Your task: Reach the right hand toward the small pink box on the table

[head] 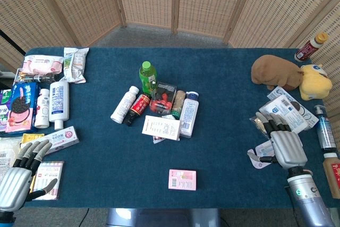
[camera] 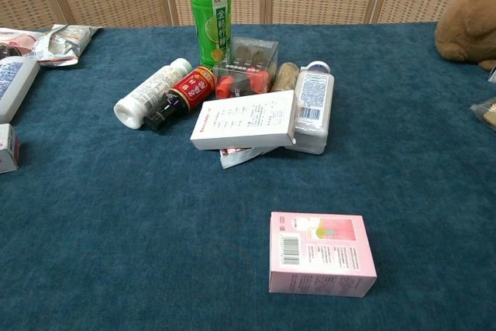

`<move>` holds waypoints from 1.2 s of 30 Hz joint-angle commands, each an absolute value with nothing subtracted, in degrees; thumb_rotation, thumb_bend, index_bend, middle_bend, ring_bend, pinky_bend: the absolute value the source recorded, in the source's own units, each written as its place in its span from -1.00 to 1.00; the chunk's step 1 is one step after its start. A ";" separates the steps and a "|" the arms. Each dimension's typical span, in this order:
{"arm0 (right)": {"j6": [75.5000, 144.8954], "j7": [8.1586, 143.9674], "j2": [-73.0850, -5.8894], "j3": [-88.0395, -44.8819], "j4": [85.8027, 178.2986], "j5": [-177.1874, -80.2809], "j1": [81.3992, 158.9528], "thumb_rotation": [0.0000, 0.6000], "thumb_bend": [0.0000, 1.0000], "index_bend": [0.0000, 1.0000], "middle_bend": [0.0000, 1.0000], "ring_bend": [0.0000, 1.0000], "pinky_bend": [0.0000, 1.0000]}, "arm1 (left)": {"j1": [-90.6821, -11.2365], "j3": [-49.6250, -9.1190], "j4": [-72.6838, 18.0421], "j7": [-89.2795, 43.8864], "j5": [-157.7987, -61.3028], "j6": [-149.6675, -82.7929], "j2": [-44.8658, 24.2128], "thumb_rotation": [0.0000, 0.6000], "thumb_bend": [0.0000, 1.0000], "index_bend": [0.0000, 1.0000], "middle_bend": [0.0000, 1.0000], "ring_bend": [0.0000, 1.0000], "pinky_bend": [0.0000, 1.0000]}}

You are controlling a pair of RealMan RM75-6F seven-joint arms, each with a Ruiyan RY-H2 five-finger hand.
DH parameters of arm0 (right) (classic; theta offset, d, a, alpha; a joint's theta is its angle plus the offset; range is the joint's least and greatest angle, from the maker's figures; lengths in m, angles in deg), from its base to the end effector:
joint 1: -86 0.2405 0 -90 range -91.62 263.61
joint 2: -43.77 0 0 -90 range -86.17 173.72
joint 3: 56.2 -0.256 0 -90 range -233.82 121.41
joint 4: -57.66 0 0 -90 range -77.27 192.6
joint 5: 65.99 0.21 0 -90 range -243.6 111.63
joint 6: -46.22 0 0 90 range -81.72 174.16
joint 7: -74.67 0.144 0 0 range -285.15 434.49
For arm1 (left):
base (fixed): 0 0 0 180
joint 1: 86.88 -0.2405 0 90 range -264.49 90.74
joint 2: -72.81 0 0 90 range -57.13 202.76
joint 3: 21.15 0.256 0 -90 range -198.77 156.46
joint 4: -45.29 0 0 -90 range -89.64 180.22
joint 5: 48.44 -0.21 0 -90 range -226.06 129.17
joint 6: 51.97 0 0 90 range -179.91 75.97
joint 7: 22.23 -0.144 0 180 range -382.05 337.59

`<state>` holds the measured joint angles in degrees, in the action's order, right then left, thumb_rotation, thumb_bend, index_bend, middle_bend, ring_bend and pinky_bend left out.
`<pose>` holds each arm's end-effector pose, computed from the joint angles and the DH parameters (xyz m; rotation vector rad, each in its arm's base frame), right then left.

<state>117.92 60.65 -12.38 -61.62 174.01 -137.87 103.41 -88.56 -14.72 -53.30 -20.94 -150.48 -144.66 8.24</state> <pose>-0.2221 -0.2297 0.1467 1.5280 -1.0614 0.8767 -0.2709 0.1099 0.1341 -1.5001 -1.0119 -1.0776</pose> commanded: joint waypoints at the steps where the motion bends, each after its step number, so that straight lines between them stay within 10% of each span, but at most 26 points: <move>1: 117.62 60.62 -12.46 -61.63 174.25 -137.65 103.54 0.52 -0.67 -1.00 -1.00 -1.00 -1.00 | -88.39 -14.69 -53.18 -20.73 -150.39 -144.30 8.16 1.00 -0.41 -0.93 -0.90 -1.00 -1.00; 36: 94.76 62.24 -16.90 -55.94 175.42 -151.29 115.11 0.54 -0.73 -1.00 -1.00 -1.00 -1.00 | -86.20 -16.58 -53.08 -15.90 -150.48 -145.35 10.38 1.00 -0.40 -1.00 -0.91 -1.00 -1.00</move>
<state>95.27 62.89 -16.37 -56.10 175.21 -151.48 114.65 -86.16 -16.56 -53.11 -15.95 -150.52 -145.30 10.33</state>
